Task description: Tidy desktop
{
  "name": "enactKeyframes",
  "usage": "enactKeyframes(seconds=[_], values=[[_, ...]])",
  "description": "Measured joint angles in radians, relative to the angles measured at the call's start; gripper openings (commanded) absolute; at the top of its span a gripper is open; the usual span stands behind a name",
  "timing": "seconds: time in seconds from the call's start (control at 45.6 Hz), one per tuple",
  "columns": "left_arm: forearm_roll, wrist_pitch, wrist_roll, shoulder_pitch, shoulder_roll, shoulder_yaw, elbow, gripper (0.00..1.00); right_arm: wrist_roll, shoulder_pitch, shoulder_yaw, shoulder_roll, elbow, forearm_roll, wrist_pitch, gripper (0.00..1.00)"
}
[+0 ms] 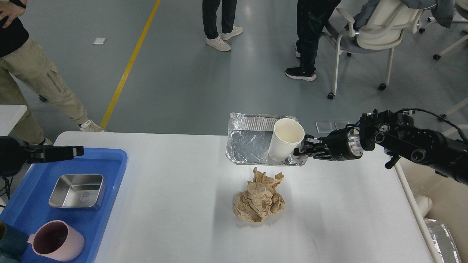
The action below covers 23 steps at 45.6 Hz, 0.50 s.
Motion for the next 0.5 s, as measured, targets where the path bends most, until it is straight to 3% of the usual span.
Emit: enactKeyframes(seconds=[0.329, 0.504], values=[[0.176, 0.000, 0.003, -0.342, -0.204, 0.436, 0.029, 0.97, 0.000, 0.000, 0.002, 0.000, 0.000, 0.000, -0.001, 0.00], [0.341, 0.050, 0.006, -0.411, -0.392, 0.542, 0.119, 0.97, 0.000, 0.000, 0.003, -0.001, 0.001, 0.000, -0.001, 0.00]])
